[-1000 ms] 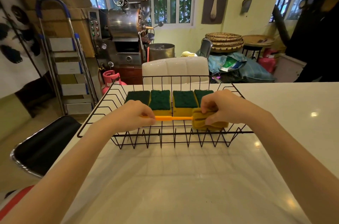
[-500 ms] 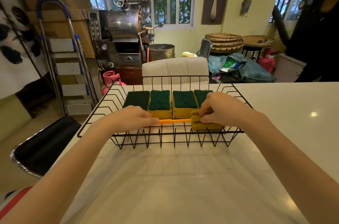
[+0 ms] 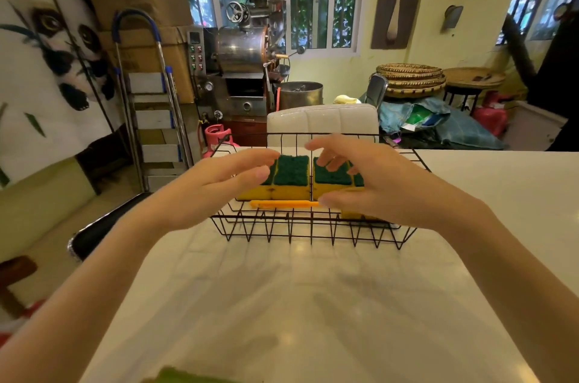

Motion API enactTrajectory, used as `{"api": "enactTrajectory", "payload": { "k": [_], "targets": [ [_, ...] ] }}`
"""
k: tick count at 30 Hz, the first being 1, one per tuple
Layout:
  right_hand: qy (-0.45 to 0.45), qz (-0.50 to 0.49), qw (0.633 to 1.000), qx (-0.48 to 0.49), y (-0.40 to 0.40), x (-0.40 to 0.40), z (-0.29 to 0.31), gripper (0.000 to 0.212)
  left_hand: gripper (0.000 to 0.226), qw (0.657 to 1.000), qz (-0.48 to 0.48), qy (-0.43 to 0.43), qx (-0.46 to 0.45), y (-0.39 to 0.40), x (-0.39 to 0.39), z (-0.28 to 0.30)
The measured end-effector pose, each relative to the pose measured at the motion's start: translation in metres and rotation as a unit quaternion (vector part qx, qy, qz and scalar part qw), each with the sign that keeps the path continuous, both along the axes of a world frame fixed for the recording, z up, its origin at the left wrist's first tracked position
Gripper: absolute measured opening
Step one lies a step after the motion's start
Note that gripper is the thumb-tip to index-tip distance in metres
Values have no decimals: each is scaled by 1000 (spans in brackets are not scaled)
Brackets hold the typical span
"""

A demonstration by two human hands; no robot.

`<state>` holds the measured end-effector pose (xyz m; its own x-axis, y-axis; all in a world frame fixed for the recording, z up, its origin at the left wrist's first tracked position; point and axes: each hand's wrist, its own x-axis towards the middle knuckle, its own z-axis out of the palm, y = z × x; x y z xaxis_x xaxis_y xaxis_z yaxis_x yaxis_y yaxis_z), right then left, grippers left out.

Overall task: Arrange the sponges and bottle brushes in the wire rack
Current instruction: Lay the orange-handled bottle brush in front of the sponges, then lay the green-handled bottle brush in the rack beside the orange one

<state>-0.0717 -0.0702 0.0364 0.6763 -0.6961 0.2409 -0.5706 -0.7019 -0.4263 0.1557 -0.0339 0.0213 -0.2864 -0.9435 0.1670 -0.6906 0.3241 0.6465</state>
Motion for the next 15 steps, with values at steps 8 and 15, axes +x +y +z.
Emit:
{"api": "enactTrajectory", "payload": {
  "k": [8,15],
  "targets": [
    [40,123,985,111,47,27,-5,66,78,995,28,89,39,69,10,-17],
    [202,196,946,159,78,52,-39,66,110,976,-39,61,207,118,23,-43]
  ]
}}
